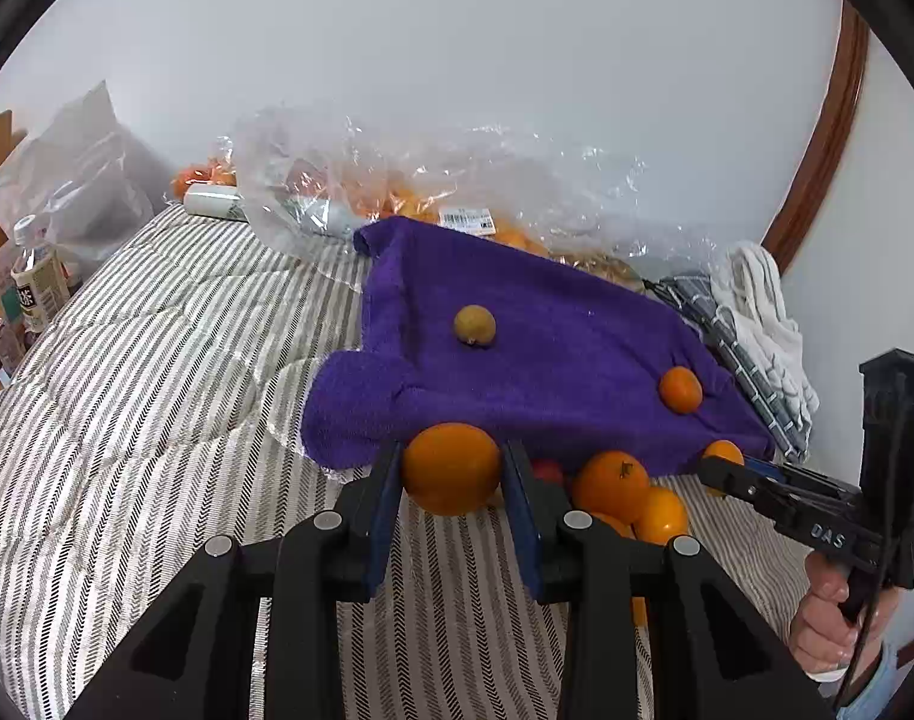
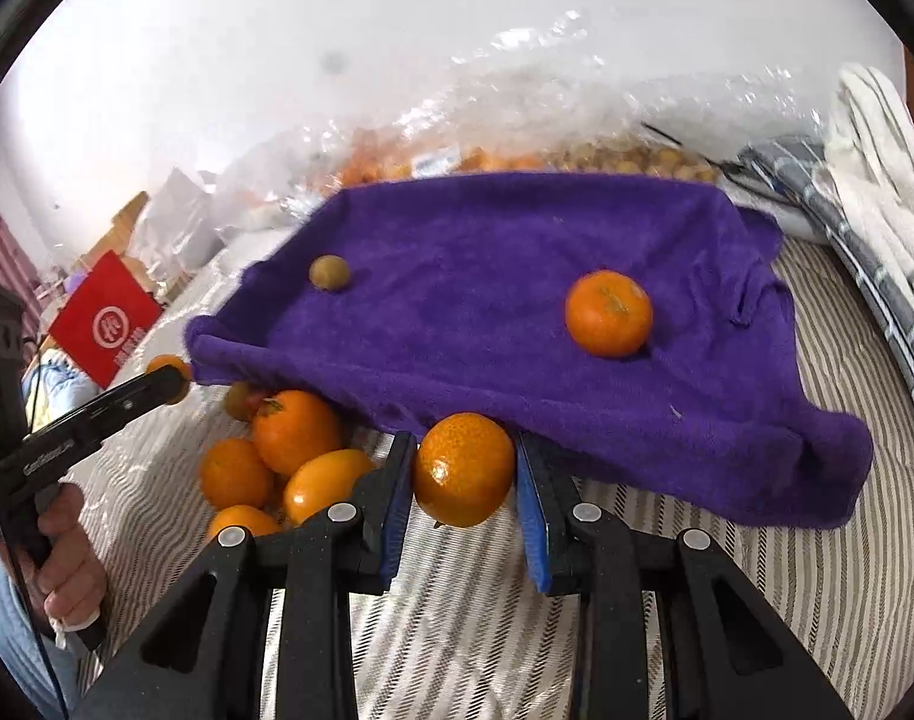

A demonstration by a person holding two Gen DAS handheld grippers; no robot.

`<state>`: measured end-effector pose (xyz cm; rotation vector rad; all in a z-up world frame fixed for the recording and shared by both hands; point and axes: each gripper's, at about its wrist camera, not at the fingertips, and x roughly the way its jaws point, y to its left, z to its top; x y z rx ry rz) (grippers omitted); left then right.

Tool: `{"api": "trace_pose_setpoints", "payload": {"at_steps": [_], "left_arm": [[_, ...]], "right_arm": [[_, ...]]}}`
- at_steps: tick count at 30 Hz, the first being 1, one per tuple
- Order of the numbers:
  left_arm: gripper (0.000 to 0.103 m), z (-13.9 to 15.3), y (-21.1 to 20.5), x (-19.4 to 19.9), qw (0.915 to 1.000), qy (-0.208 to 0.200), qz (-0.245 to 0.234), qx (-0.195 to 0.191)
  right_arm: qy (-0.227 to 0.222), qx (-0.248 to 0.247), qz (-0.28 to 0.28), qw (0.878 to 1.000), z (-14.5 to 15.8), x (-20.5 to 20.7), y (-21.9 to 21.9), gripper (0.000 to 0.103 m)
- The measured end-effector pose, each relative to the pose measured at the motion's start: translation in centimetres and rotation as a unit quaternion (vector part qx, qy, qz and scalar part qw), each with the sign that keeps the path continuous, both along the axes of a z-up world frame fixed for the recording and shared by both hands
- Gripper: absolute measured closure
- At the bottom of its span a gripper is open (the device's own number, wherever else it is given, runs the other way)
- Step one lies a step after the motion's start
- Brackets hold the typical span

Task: Organize fruits
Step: 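Lift and carry both oranges over the purple towel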

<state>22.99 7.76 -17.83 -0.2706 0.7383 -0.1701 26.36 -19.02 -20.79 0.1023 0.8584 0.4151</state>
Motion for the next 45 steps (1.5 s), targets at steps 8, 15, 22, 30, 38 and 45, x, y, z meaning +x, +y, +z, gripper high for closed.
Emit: {"api": "trace_pose_setpoints", "payload": {"at_steps": [8,15,22,30,38,45], "left_arm": [[0.071,0.7,-1.2,-0.6,0.9991,-0.02,-0.006,0.037],[0.071,4.1,-2.3,-1.0,0.9983,-0.045,-0.02,0.031],[0.071,8.8,-4.5,2.0,0.9953,-0.087,-0.03,0.029],[0.071,6.3,-5.0,7.2,0.9967,-0.08,0.003,0.013],[0.071,2.8,-2.7,8.4,0.9981,-0.044,0.032,0.031],[0.071,1.8,-2.6,9.0,0.9991,-0.023,0.026,0.026]], "right_arm": [[-0.045,0.023,-0.017,0.999,2.4,-1.1,-0.7,0.071],[-0.064,0.008,-0.043,0.997,5.0,-0.7,-2.7,0.071],[-0.101,-0.018,-0.072,0.992,9.3,1.8,-4.8,0.071],[-0.091,0.007,-0.101,0.991,7.8,6.1,-6.1,0.071],[-0.032,-0.023,-0.123,0.992,2.4,8.3,-7.1,0.071],[-0.001,-0.047,-0.112,0.993,0.6,8.4,-6.7,0.071]]}}
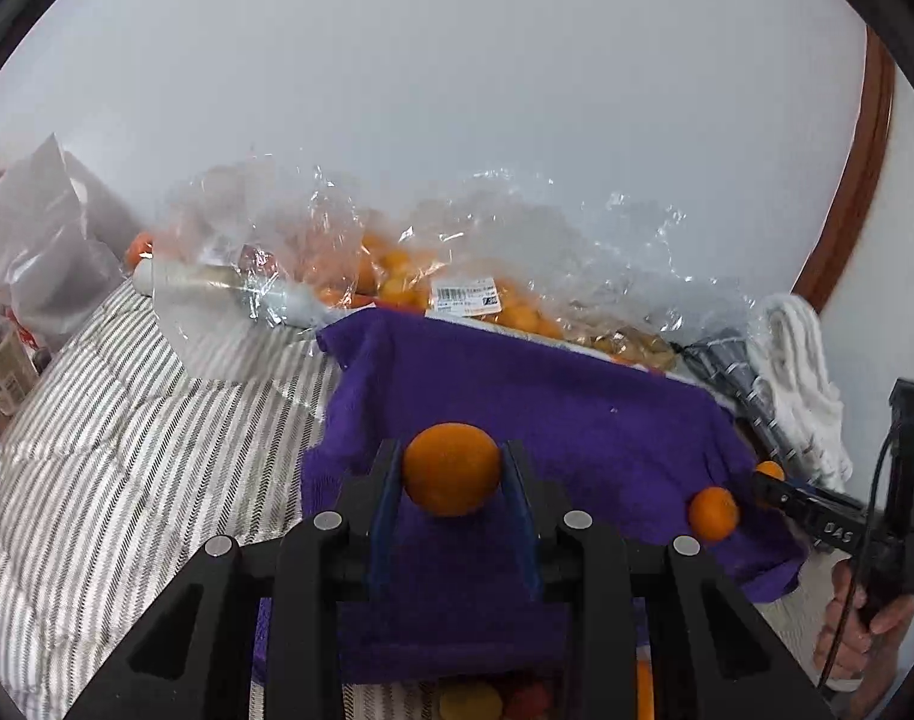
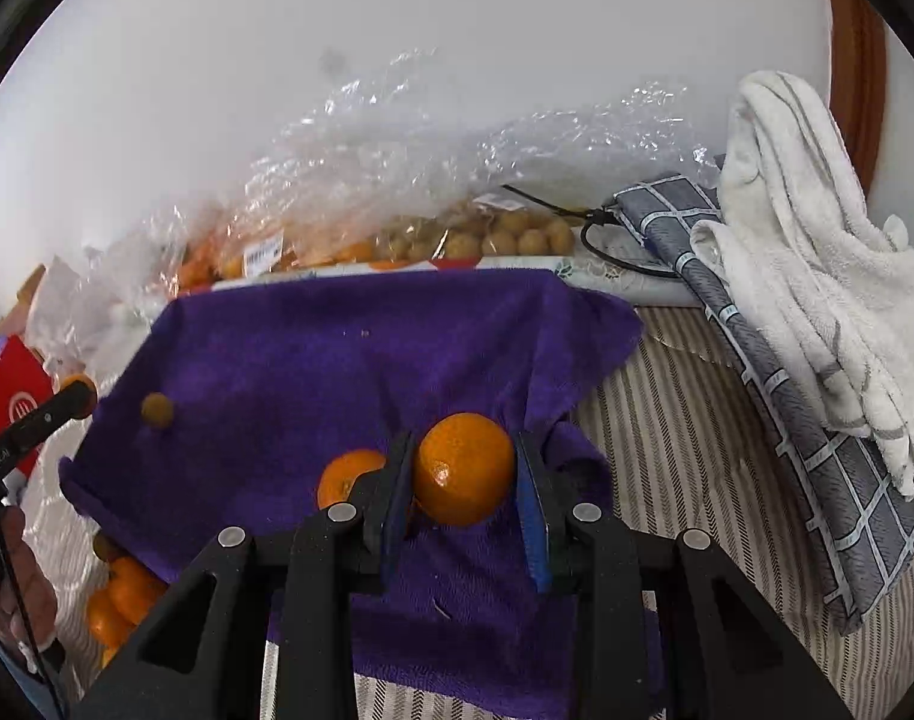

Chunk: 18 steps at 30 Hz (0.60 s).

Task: Organize fruits
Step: 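Lift and carry both oranges over the purple towel, then set the orange beside the first orange with the right tool while the left releases its orange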

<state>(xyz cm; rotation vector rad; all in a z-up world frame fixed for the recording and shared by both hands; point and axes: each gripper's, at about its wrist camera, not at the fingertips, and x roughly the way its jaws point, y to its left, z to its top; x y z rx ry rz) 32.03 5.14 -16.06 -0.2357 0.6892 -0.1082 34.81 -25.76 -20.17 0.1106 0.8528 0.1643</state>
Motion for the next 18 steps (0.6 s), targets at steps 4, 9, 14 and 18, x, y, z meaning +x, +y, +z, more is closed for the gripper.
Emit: {"api": "trace_pose_setpoints", "payload": {"at_steps": [4,9,14,18], "left_arm": [[0.071,-0.3,0.0,0.2,0.9999,0.004,0.004,0.011],[0.071,-0.9,0.0,0.7,0.9996,0.025,0.002,0.014],[0.071,-1.8,-1.1,1.0,0.9982,0.043,-0.007,0.04],[0.071,-2.2,-1.8,1.0,0.9971,0.05,-0.017,0.055]], "right_arm": [[0.017,-0.026,0.015,0.999,-0.9,0.1,1.0,0.071],[0.026,-0.037,0.012,0.999,-1.6,0.2,1.0,0.071],[0.037,-0.028,0.015,0.999,-1.8,0.1,0.7,0.071],[0.039,-0.031,0.016,0.999,-1.8,0.1,0.8,0.071]]}}
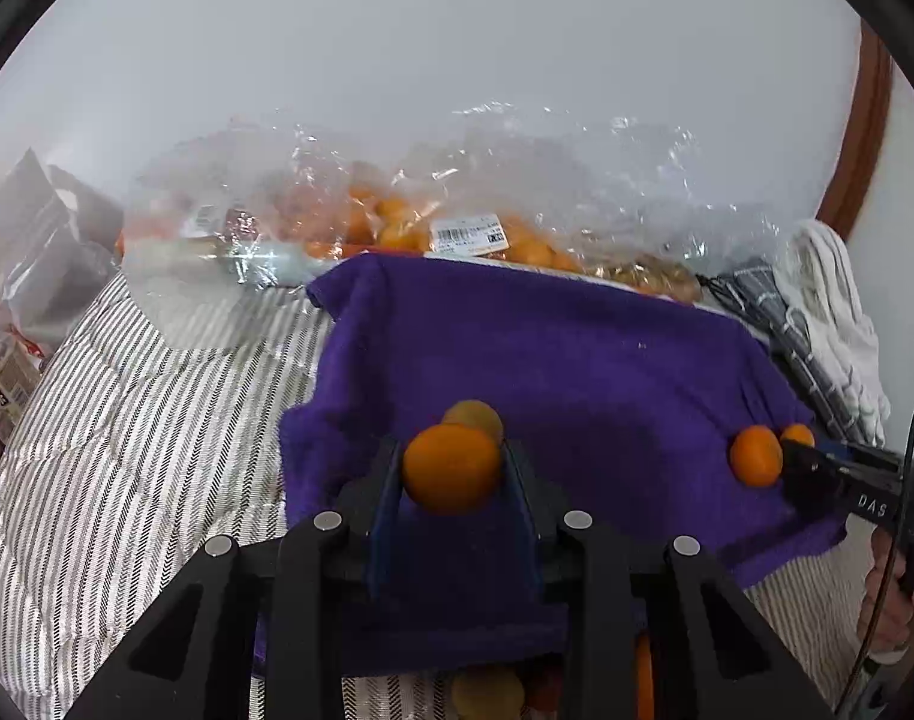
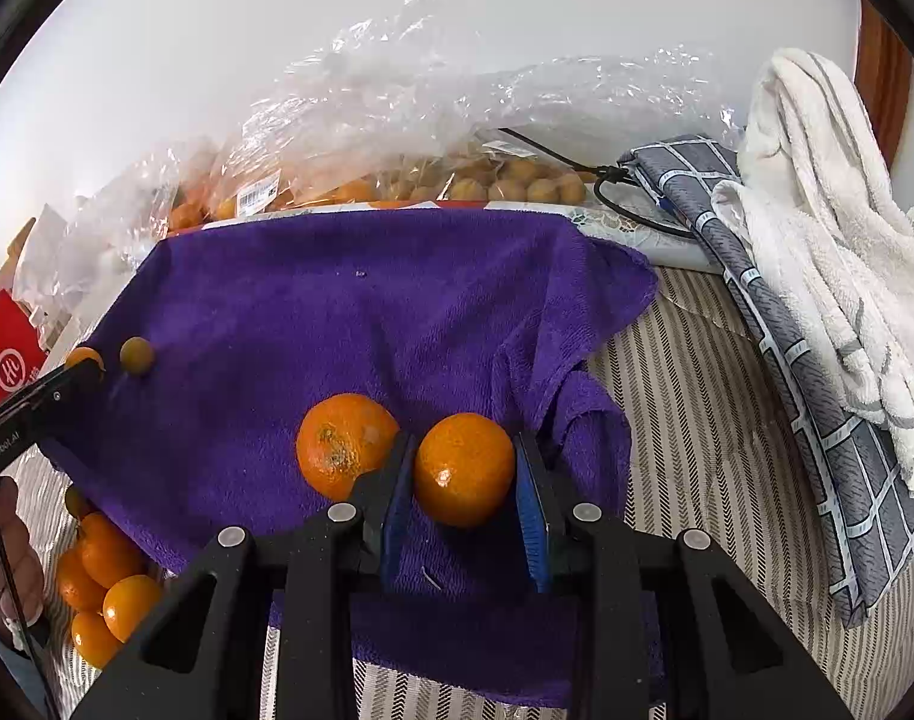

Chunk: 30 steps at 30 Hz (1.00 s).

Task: Organize fruits
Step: 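Set the orange beside the first orange with the right tool while the left releases its orange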

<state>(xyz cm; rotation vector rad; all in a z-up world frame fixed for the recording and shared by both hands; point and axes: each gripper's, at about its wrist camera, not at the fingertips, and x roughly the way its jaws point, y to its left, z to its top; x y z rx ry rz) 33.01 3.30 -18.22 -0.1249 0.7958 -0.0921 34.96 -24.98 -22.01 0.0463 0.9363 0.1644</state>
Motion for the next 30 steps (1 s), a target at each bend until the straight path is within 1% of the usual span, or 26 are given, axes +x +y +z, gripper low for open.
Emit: {"api": "trace_pose_setpoints", "payload": {"at_steps": [10,14,19,23,29,30], "left_arm": [[0.071,-0.4,-0.5,0.1,0.9998,0.016,-0.006,0.012],[0.071,-0.6,-0.4,0.3,0.9997,0.019,-0.006,0.013],[0.071,-0.7,-0.6,0.3,0.9996,0.022,-0.009,0.016],[0.071,-0.8,-0.7,0.4,0.9995,0.024,-0.011,0.018],[0.071,-0.7,-0.6,0.3,0.9996,0.023,-0.009,0.014],[0.07,-0.7,-0.6,0.3,0.9996,0.021,-0.009,0.013]], "right_arm": [[0.002,0.007,-0.003,1.0,0.1,-0.2,-0.1,0.07],[0.0,0.011,-0.008,1.0,0.4,-0.4,-0.2,0.067],[-0.016,0.023,-0.002,1.0,1.5,-1.1,-0.1,0.061],[-0.026,0.032,0.004,0.999,2.0,-1.5,0.1,0.06],[-0.037,0.026,0.0,0.999,2.3,-1.9,0.4,0.06],[-0.039,0.026,0.0,0.999,2.3,-1.9,0.4,0.06]]}}
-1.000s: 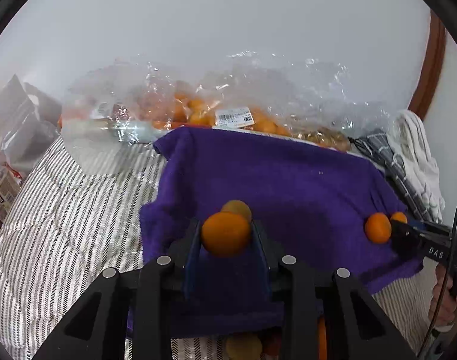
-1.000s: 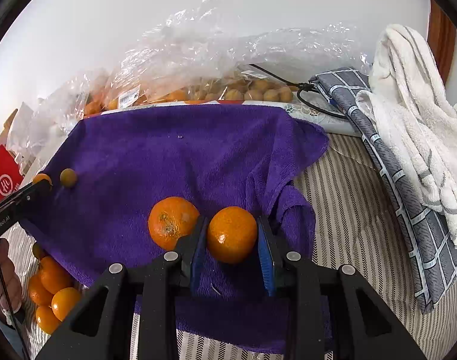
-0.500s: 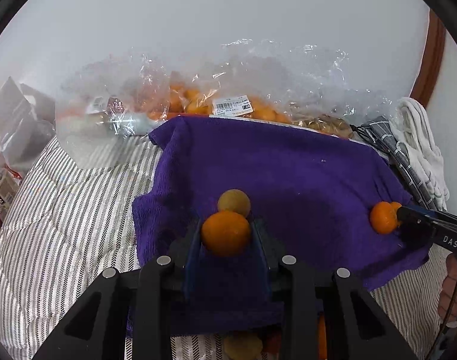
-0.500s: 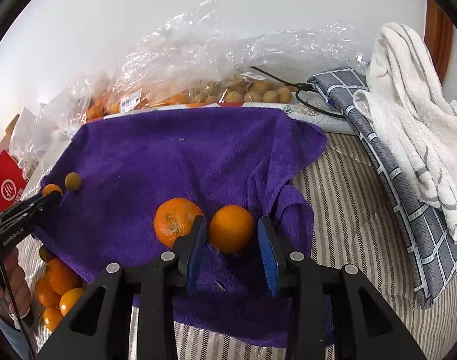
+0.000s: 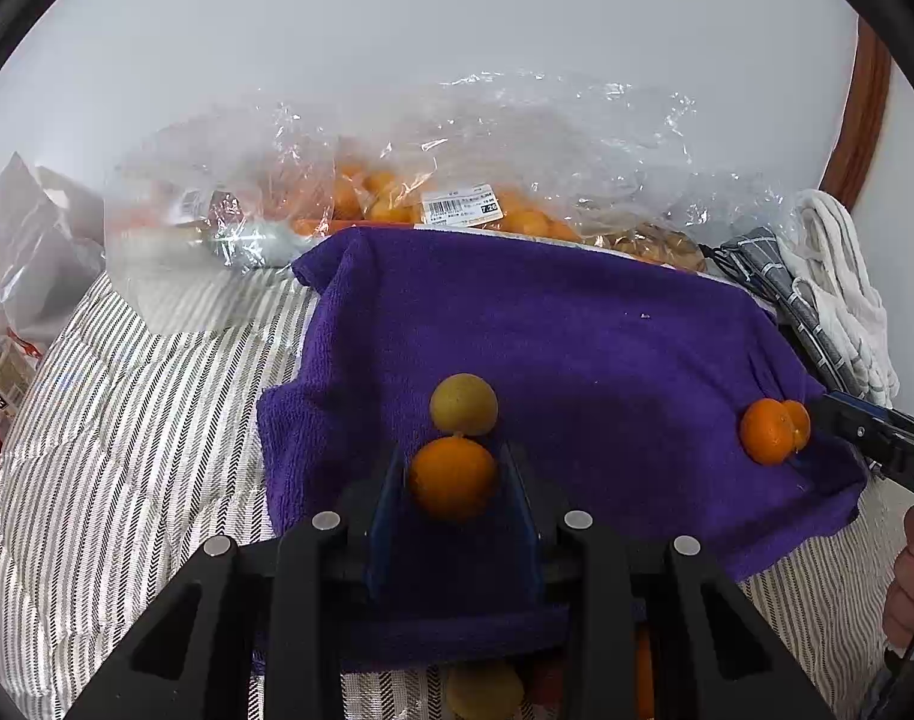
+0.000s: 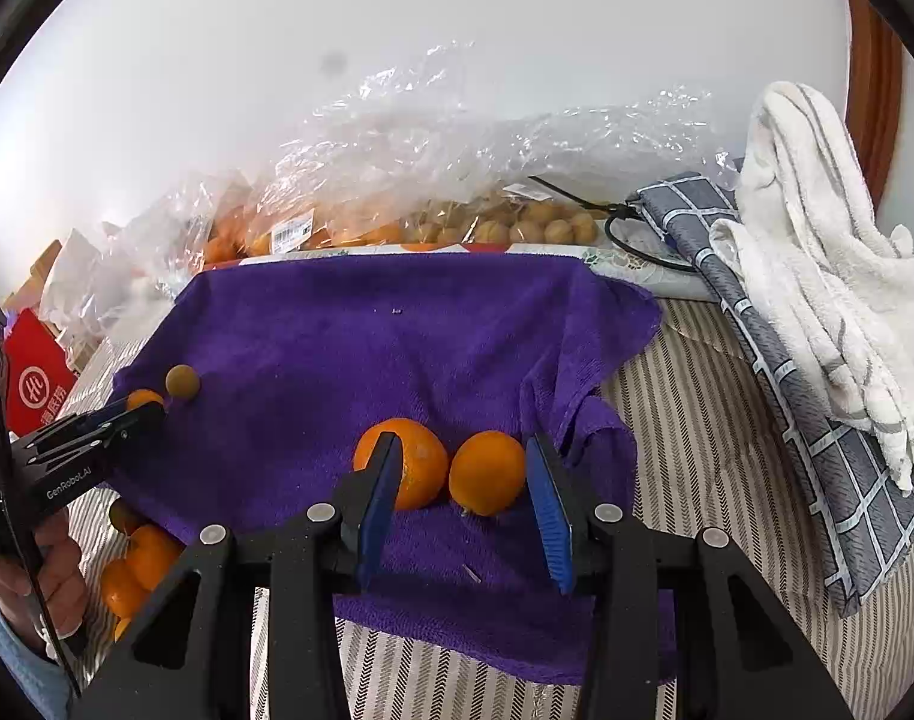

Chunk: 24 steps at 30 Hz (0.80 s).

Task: Organize fruits
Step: 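Set the orange beside the first orange with the right tool while the left releases its orange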

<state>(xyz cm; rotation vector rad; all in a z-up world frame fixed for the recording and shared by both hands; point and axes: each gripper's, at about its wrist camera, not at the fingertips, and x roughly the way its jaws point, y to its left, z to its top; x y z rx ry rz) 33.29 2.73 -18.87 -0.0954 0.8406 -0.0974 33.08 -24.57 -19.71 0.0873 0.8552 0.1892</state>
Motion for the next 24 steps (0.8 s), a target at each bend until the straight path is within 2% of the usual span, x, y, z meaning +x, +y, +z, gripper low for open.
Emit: {"api": "trace_pose_setpoints", "payload": {"at_steps": [8,14,18,24], "left_arm": [[0.063,0.4,0.4,-0.2,0.9998,-0.015,0.002,-0.016],[0.062,1.0,0.9,-0.7,0.9987,-0.041,0.015,-0.026],[0.062,1.0,0.9,-1.2,0.9975,-0.047,0.018,-0.049],[0.062,1.9,0.5,-2.6,0.9958,-0.076,0.006,-0.05]], "right_arm": [[-0.011,0.011,-0.001,1.0,0.2,-0.5,0.0,0.06],[-0.029,-0.024,-0.001,0.999,0.6,-1.1,1.3,0.06],[-0.02,-0.016,0.015,1.0,0.7,-1.3,2.0,0.06],[-0.017,-0.007,0.058,0.998,1.0,-2.1,3.7,0.061]]}}
